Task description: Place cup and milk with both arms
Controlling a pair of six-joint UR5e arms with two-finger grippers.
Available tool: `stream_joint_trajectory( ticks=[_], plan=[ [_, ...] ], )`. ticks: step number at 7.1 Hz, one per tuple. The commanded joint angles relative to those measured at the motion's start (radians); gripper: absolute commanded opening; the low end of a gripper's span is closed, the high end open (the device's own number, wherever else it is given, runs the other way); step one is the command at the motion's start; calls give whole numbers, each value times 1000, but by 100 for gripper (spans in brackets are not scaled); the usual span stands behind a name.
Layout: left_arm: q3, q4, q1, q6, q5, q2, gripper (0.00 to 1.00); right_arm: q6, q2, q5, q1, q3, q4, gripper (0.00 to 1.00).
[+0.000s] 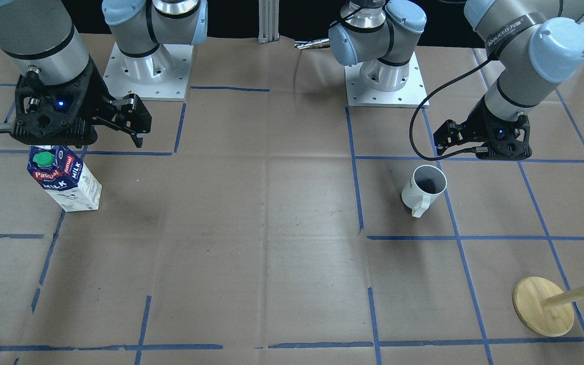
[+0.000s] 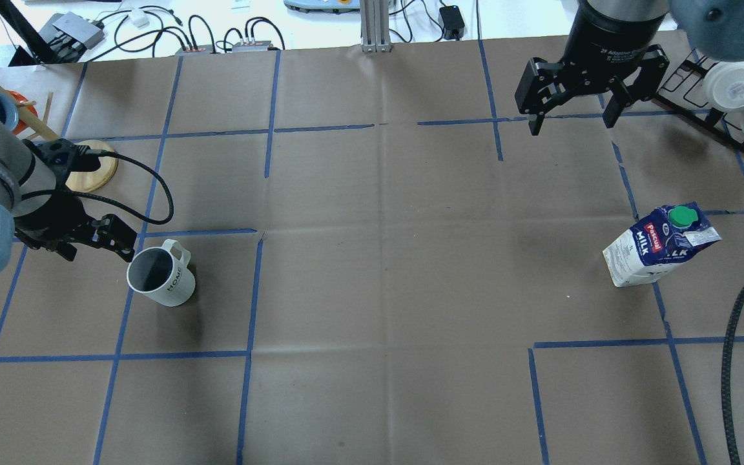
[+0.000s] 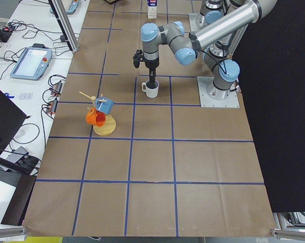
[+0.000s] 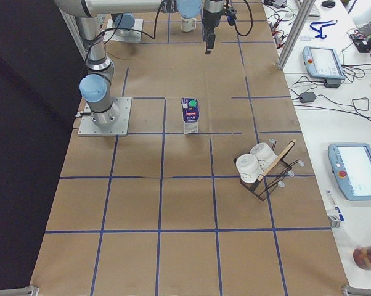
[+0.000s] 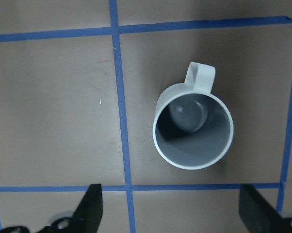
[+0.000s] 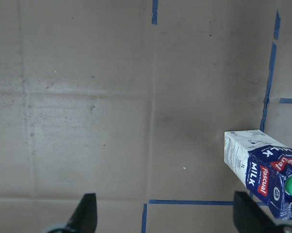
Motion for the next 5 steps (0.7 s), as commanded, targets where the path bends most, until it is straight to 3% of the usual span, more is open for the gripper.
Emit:
stream_joint_trajectory(
  ticks=[1, 5],
  plan=[
    [-24, 66, 5, -1, -1, -74, 100, 0, 0, 0, 0, 0, 3, 100],
    [-21, 76, 7, -19, -39, -142, 100, 1, 0, -3, 3, 1, 8, 100]
  ],
)
